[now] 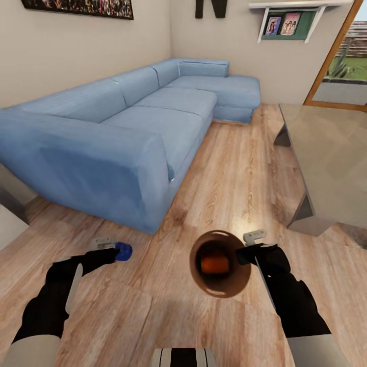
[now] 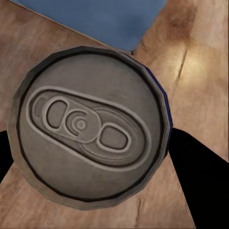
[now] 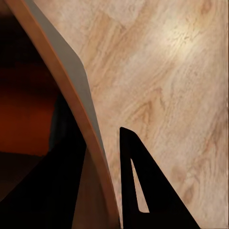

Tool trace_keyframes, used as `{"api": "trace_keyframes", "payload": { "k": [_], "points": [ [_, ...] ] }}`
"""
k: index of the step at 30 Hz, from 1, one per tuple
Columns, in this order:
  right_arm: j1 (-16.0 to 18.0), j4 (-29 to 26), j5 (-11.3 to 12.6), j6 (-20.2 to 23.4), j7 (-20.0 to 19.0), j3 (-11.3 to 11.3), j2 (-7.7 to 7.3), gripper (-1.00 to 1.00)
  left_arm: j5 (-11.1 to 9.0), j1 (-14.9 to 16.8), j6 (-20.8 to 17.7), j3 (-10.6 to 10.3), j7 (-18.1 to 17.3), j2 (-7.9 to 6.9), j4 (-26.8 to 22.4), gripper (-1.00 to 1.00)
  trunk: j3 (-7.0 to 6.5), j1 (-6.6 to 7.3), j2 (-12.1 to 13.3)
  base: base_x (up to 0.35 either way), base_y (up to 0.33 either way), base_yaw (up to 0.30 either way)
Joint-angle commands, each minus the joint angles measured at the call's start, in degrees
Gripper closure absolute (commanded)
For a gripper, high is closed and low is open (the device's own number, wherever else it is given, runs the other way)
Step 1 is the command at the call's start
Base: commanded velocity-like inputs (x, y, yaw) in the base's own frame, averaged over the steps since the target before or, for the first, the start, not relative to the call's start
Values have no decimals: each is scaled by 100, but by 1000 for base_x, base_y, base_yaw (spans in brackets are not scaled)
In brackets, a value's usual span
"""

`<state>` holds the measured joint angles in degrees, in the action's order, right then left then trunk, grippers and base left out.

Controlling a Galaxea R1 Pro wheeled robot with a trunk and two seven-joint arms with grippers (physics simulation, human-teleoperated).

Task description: Put the three can of soda from the living room inside the tash can in the kitchen.

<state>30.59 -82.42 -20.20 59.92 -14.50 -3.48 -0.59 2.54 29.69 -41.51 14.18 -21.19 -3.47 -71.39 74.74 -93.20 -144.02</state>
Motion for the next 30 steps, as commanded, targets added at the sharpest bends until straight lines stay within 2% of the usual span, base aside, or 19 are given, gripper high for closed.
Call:
{"api": "trace_keyframes", "payload": {
  "k": [1, 3, 4, 5, 8, 11, 12, 30],
  "points": [
    [2, -2, 36, 8, -40, -2, 1, 100, 22, 0, 6, -33, -33, 33, 1, 100, -1, 1, 0, 0, 0, 0],
    [2, -2, -81, 8, -68, -2, 1, 100, 22, 0, 6, -101, -93, 99, 1, 100, -1, 1, 0, 0, 0, 0],
    [14, -33, -135, 8, -83, 0, -33, 100, 0, -31, 33, -134, -123, 65, 33, 100, -23, 3, 1, 0, 0, 0],
    [-23, -32, -137, -1, -31, 14, -66, 100, -27, -63, 65, -166, -142, 99, 15, 100, -45, 6, 2, 0, 0, 0],
    [-122, -124, -144, -30, 116, 25, -164, 100, -84, -137, 145, -266, -37, 197, -2, 100, -111, 13, 6, 0, 0, 0],
    [-223, -215, -329, -42, 161, 29, -223, 100, -98, -154, 227, -365, 66, 294, -14, 100, -178, 21, 10, 0, 0, 0],
    [-302, -484, 1141, -51, 172, 30, -231, 100, -101, -161, 513, -382, 288, 703, -19, 100, -200, 24, 12, 0, 0, 0],
    [-317, -486, 1141, -59, 179, 17, -240, 100, -105, -173, 418, -364, 326, 734, -285, 100, -599, 70, 36, 0, 0, 0]
  ]
}}
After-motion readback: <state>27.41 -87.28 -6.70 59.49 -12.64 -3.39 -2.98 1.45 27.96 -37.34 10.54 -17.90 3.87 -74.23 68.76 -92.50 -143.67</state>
